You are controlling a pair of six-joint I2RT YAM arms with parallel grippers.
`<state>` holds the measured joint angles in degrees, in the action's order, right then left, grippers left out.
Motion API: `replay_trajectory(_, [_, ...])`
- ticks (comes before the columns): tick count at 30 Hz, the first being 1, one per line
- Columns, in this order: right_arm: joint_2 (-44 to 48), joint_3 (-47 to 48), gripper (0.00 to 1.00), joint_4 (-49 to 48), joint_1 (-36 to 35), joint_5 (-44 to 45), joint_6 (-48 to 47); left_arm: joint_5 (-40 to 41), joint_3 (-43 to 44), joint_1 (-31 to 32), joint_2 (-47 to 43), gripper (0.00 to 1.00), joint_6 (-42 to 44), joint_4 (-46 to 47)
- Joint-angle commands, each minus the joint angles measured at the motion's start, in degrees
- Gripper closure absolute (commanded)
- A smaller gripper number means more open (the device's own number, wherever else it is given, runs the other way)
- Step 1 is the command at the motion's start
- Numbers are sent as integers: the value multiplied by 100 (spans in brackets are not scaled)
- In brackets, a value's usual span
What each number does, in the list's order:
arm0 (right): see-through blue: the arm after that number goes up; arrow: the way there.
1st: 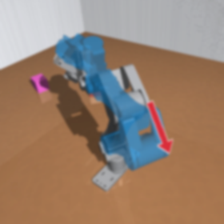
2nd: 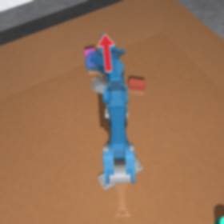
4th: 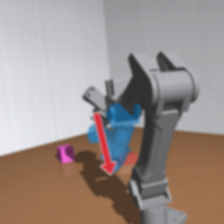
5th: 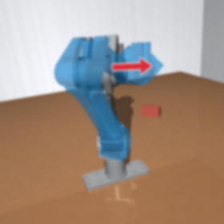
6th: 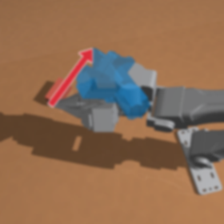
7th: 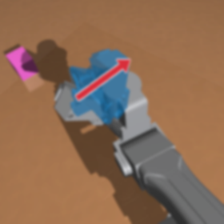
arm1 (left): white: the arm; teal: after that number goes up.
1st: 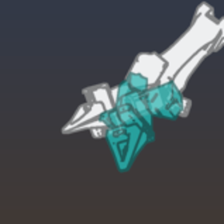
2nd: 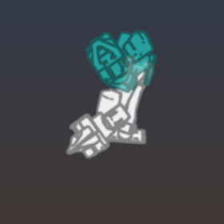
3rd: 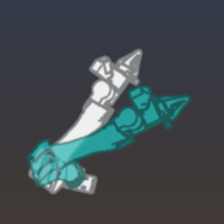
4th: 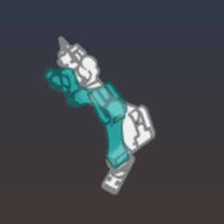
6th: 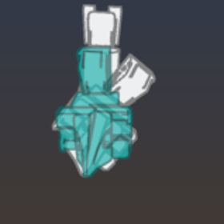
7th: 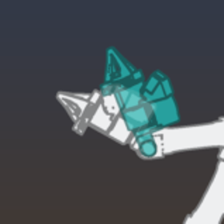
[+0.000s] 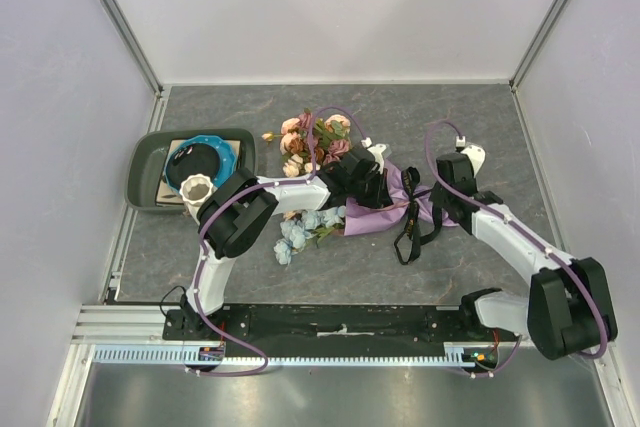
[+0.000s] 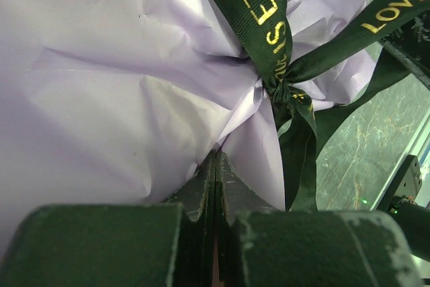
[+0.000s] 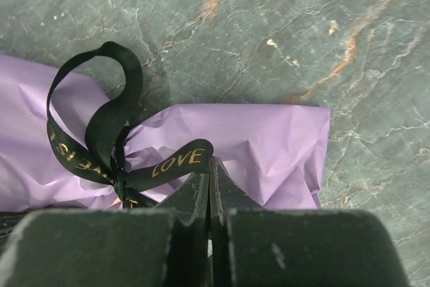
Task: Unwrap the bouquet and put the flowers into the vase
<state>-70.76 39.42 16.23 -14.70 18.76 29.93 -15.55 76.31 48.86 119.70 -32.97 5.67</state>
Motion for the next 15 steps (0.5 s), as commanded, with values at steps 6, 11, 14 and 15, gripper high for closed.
replay_trajectory(6, [1679, -191, 100, -1088, -393, 1743, 925, 526, 15, -175, 220, 98, -156, -531])
replay_trajectory(11, [2163, 170, 100, -1131, -385, 1622, 1155, 474, -160, -333, 326, 98, -245, -480])
replay_trajectory(14, [2015, 941, 100, -1096, -393, 1551, 1015, 325, -240, -360, 361, 98, -245, -312])
replay_trajectory(15, [1988, 1101, 100, -1087, -385, 1560, 971, 299, -231, -360, 370, 98, -245, -304])
